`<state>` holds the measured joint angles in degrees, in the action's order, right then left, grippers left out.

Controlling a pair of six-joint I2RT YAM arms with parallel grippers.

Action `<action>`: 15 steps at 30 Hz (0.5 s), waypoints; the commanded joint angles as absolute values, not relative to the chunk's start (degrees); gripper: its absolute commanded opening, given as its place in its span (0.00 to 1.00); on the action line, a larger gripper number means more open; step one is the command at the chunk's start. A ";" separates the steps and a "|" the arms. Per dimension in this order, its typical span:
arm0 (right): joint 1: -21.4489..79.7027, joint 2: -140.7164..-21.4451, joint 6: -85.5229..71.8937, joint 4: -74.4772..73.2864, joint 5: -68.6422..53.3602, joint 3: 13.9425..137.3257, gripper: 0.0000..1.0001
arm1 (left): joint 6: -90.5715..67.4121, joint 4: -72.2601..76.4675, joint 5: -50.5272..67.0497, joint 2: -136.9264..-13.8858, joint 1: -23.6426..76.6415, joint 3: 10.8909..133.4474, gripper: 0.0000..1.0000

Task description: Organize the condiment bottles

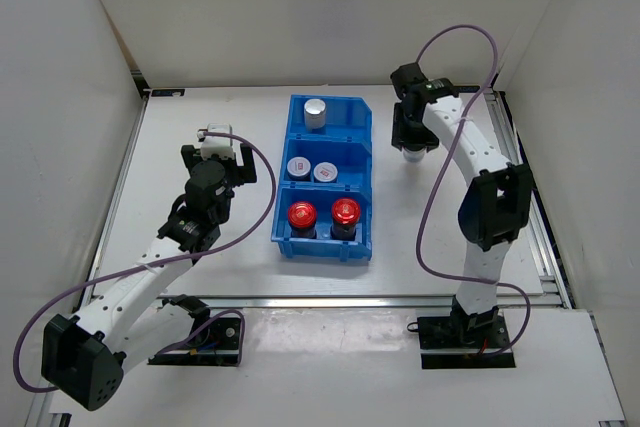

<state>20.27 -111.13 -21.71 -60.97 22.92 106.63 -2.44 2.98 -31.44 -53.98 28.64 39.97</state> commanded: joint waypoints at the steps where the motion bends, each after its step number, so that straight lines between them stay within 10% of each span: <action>1: 20.48 -111.53 -20.74 -60.12 21.90 113.63 0.00 | -2.90 2.46 -30.59 -53.70 28.92 42.01 1.00; 15: 20.48 -123.91 -21.88 -61.26 3.52 138.07 0.00 | -2.90 2.46 -31.20 -53.17 28.92 42.01 1.00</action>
